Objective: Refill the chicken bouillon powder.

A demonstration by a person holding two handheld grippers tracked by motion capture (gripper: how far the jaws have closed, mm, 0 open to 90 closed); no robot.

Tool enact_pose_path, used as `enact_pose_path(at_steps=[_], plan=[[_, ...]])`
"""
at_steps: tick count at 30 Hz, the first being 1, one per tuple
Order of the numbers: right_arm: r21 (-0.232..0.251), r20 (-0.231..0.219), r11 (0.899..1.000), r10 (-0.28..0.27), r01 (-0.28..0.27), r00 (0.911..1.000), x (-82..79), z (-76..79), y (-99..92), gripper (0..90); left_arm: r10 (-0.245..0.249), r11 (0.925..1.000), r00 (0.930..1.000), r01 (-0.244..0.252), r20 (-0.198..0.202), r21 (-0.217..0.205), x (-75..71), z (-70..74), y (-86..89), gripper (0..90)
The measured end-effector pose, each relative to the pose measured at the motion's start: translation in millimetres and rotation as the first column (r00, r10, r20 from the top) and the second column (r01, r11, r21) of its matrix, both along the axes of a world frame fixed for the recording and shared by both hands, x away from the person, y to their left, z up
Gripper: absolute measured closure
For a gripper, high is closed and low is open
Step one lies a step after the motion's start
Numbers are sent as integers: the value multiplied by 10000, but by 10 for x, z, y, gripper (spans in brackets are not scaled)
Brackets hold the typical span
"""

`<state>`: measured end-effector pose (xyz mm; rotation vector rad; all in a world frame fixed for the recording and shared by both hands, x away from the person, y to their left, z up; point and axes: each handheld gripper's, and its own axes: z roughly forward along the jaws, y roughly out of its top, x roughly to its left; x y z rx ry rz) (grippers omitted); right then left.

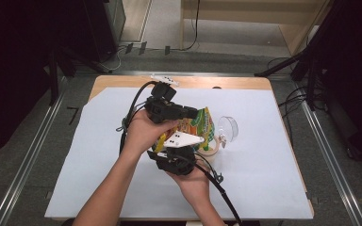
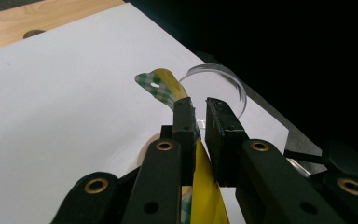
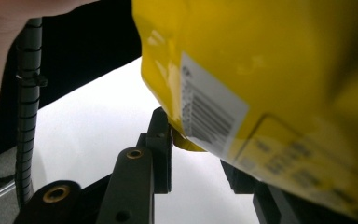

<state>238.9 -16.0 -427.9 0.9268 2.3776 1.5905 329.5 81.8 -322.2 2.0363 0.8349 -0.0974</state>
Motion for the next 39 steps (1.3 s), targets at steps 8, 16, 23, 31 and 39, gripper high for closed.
enact_pose_path(at_steps=[8,16,23,31,39], plan=[[94,101,9999,-137,136,9999,-25,-4,7,684,72,10000,10000,-72,37,65,5,0,-2,828],[192,96,9994,-285,283,9995,-18,-14,2,684,147,9996,9995,-153,271,222,-22,7,-29,830],[235,161,9990,-379,375,9992,-47,-8,-2,683,-45,9999,9996,41,266,159,-51,23,-48,829],[287,148,9986,-446,442,9989,-45,-21,-2,681,-58,9999,9995,53,314,157,-64,27,-55,829],[404,107,9982,-451,446,9989,-44,-30,-13,682,-150,9996,9989,138,441,259,-100,49,-78,829]])
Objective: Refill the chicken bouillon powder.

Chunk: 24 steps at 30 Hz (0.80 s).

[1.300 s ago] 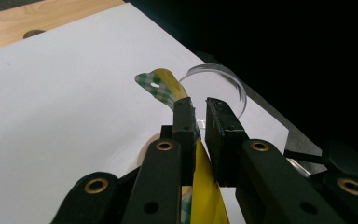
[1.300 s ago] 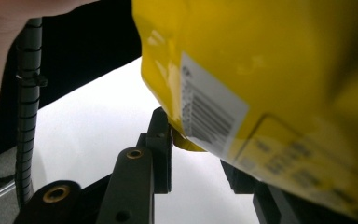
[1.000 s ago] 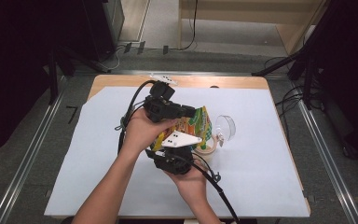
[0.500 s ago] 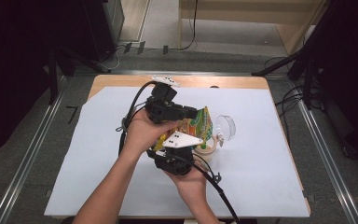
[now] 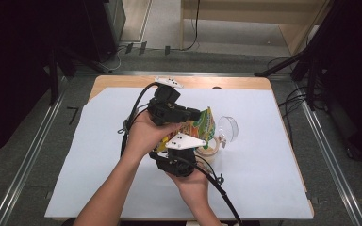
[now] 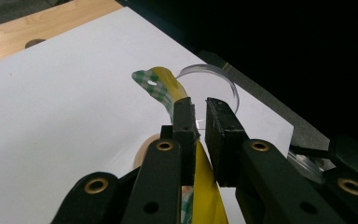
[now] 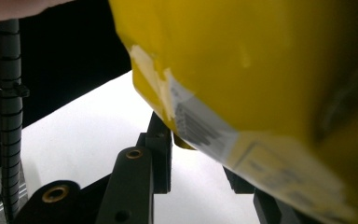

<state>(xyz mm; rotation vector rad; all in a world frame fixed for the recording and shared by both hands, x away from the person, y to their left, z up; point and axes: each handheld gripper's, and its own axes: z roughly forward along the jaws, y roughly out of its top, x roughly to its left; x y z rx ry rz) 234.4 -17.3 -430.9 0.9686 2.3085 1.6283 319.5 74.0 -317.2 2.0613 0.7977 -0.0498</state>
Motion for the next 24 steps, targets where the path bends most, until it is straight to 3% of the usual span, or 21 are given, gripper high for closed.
enact_pose_path(at_steps=[24], plan=[[30,6,10000,7,-7,10000,5,-16,3,682,19,10000,9999,-20,-145,-36,25,-22,9,830]])
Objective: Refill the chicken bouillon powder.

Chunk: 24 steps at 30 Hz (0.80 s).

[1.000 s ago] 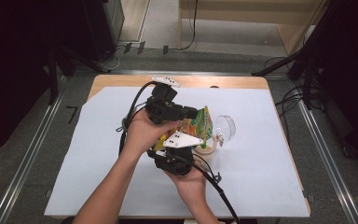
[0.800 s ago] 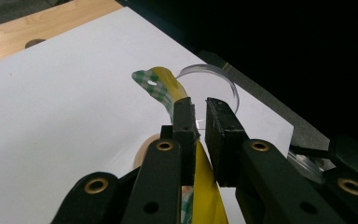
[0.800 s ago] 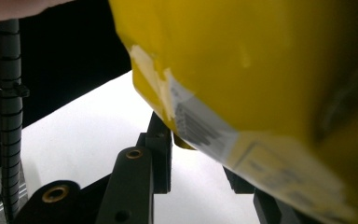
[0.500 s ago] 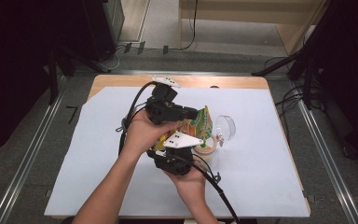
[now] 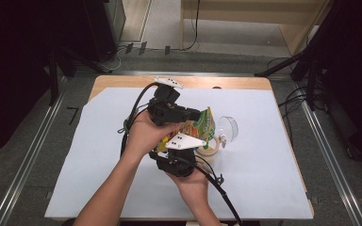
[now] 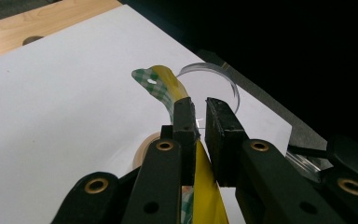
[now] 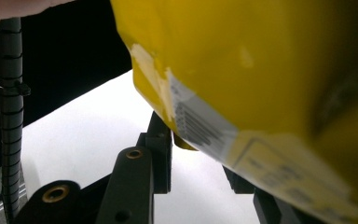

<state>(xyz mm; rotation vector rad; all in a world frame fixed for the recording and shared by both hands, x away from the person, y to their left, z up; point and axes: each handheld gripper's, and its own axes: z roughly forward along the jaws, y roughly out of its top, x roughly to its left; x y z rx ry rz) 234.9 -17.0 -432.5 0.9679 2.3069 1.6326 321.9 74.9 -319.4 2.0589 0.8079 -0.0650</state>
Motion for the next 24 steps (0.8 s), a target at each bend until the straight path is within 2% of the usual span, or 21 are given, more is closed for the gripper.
enact_pose_path(at_steps=[24], plan=[[-231,84,9997,73,-71,9999,-9,25,-7,673,234,9996,9997,-234,-38,-138,50,-31,38,829]])
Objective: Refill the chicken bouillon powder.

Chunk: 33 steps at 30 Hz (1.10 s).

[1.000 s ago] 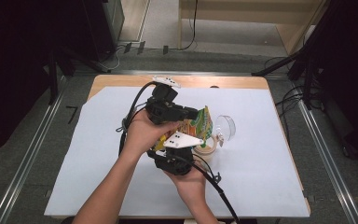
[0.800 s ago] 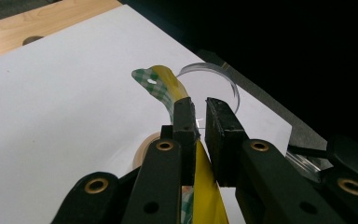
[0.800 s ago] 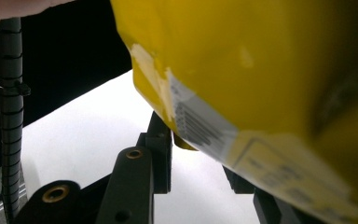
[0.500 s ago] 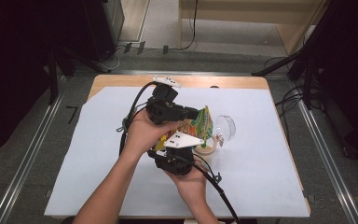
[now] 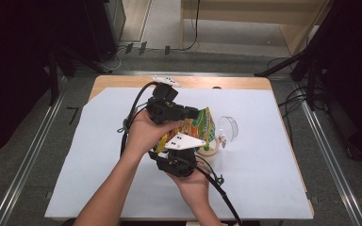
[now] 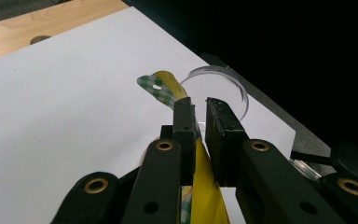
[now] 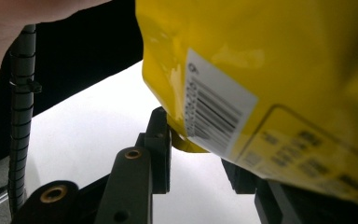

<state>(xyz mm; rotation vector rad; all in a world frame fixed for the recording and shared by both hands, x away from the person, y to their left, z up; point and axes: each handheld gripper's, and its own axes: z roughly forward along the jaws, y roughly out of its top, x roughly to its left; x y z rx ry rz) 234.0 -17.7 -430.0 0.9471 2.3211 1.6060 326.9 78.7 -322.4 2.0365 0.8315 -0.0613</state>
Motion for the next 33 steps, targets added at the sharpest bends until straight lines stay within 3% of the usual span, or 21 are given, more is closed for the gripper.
enact_pose_path(at_steps=[33], plan=[[-247,-2,9993,280,-280,9996,-6,46,-24,674,41,9999,10000,-41,74,-99,7,6,13,812]])
